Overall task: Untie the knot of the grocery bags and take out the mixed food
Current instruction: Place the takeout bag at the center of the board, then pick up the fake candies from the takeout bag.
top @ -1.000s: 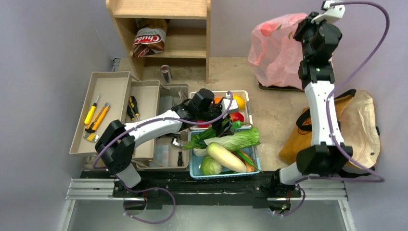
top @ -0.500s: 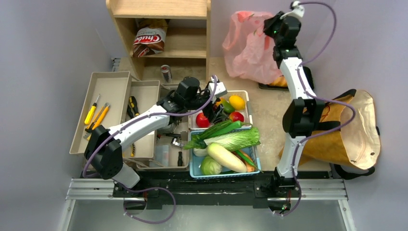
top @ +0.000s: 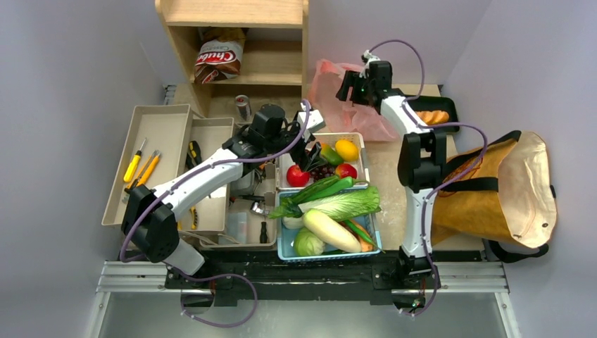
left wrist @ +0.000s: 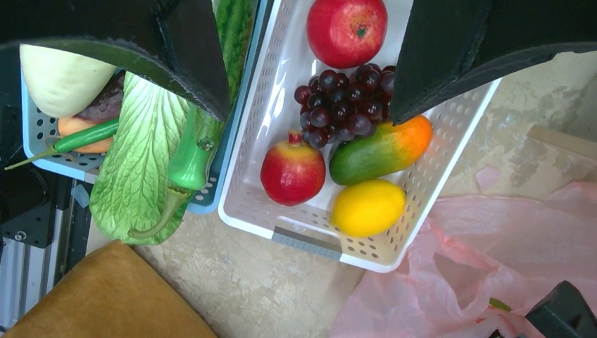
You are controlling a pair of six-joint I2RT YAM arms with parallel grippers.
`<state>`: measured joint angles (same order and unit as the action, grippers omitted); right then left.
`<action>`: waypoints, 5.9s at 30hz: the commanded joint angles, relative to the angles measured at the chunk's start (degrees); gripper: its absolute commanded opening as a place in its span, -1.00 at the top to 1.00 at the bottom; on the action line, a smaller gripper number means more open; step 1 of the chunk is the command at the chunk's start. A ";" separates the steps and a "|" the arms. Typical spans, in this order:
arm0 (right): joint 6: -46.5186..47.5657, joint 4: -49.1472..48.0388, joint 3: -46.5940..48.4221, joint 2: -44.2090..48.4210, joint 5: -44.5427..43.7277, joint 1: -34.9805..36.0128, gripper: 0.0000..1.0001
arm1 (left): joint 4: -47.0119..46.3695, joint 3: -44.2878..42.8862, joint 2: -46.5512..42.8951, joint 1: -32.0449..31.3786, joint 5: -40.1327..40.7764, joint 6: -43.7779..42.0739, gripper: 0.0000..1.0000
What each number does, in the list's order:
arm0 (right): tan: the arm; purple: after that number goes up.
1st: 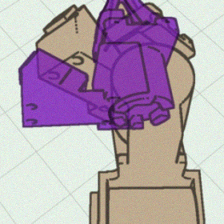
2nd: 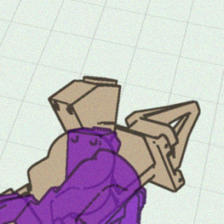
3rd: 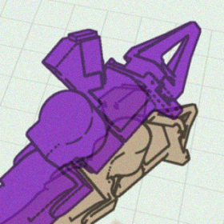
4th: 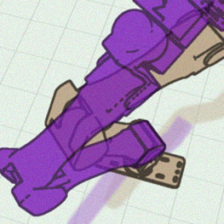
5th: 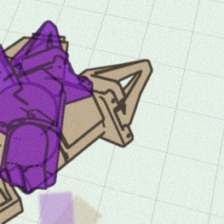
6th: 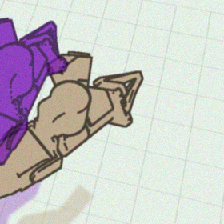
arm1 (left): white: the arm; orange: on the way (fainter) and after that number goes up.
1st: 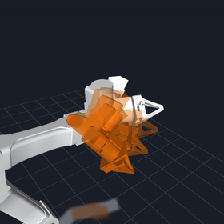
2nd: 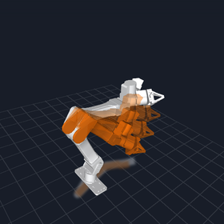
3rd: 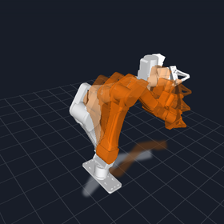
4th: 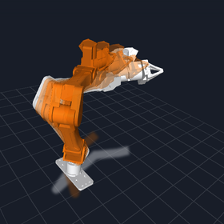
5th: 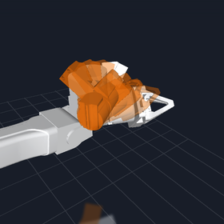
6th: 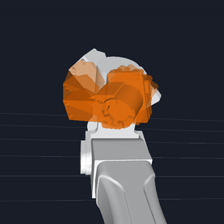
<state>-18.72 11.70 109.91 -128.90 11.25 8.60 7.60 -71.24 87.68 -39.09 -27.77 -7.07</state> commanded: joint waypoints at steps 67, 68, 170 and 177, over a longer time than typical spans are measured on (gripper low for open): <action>26.96 56.77 -4.52 47.49 19.58 -13.49 0.79 | -0.07 -30.28 11.78 -3.03 -6.14 33.50 -0.49; 26.38 55.83 -4.46 46.69 19.94 -12.41 0.70 | -2.52 -29.30 11.89 -3.01 -6.97 34.35 -0.49; 51.90 74.99 -7.85 53.83 35.02 -43.06 1.00 | -6.08 -34.83 27.52 -22.39 -9.39 -8.91 -0.24; 47.71 75.01 -4.18 50.13 38.00 -36.41 1.00 | -12.71 -44.11 37.71 -28.12 -9.01 -8.01 -0.36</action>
<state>31.88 88.03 101.86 -78.43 41.82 -31.03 -0.36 -113.10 122.45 -64.64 -35.33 -13.37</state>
